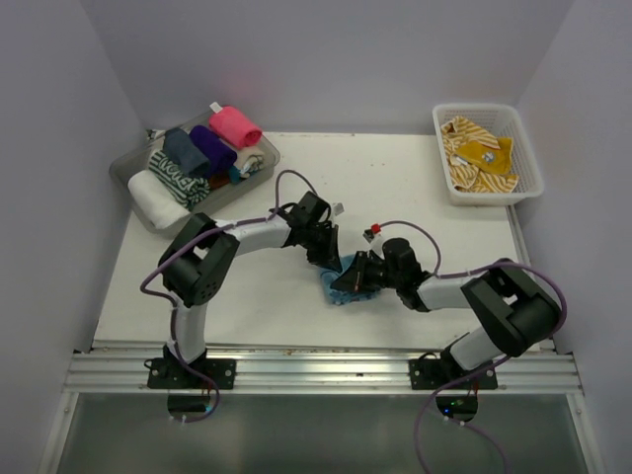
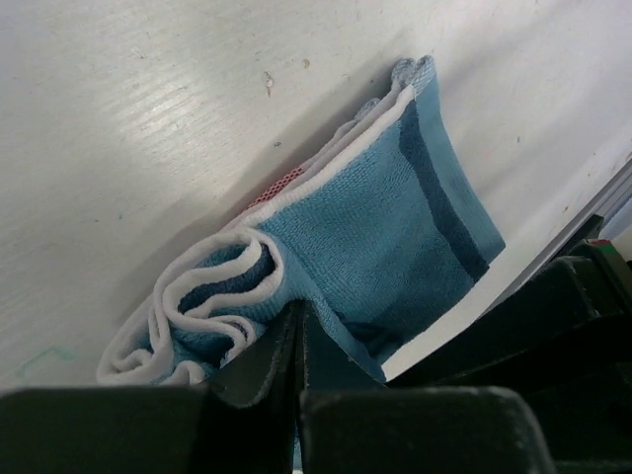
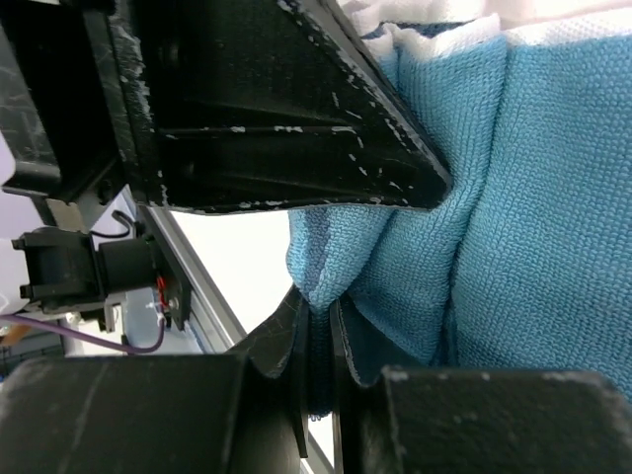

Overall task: Roll the towels
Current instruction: Roll the towel

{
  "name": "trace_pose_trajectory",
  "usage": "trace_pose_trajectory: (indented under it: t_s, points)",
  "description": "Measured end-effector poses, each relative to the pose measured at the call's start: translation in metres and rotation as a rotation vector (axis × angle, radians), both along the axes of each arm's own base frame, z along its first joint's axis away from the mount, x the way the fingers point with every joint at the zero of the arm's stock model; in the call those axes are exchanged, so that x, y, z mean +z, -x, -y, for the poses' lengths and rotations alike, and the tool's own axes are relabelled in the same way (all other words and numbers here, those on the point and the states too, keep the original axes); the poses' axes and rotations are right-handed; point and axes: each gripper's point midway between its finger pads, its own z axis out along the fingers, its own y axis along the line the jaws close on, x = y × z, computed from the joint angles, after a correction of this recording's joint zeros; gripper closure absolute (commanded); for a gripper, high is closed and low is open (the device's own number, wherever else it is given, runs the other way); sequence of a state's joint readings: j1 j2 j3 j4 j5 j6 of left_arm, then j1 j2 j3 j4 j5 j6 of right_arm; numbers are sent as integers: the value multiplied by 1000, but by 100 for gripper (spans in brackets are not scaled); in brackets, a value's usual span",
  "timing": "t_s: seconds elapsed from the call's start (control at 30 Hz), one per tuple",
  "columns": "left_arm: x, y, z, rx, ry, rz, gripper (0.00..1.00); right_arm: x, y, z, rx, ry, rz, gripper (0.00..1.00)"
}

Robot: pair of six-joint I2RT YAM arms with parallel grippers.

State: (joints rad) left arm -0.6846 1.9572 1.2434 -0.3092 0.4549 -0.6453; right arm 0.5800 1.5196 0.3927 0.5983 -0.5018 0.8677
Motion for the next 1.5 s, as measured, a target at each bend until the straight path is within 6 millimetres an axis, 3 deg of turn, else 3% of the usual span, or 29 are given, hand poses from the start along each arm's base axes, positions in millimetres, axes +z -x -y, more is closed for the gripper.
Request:
trace_pose_trajectory:
  t_s: [0.03,0.13,0.27,0.47,0.63,0.73,0.87,0.93,1.03,1.2,1.5]
  points:
    - [-4,2,2,-8,-1,-9,99,-1,1,1,1,2,-3,79]
    - [-7,4,4,-19,5,-15,99,-4,4,3,2,19,-8,58]
    - [-7,4,7,-24,8,-16,99,5,5,15,-14,83,36,48]
    - [-8,4,9,-30,20,-19,100,42,-9,40,-86,216,172,45]
    - [-9,4,10,-33,31,-18,100,55,-8,53,-103,386,249,53]
    - [-9,4,11,-36,37,-17,100,67,7,35,-18,508,342,54]
    - [-9,5,13,-40,43,-17,100,82,19,-7,104,633,478,55]
    - [-9,5,13,-41,44,-19,100,78,21,-23,150,707,533,55]
    - [-10,5,13,-42,46,-21,100,59,22,-30,206,842,579,55]
    - [-10,5,14,-44,48,-25,100,32,20,-15,244,1032,611,52]
    - [-10,5,16,-48,53,-31,100,13,10,1,231,1176,638,50]
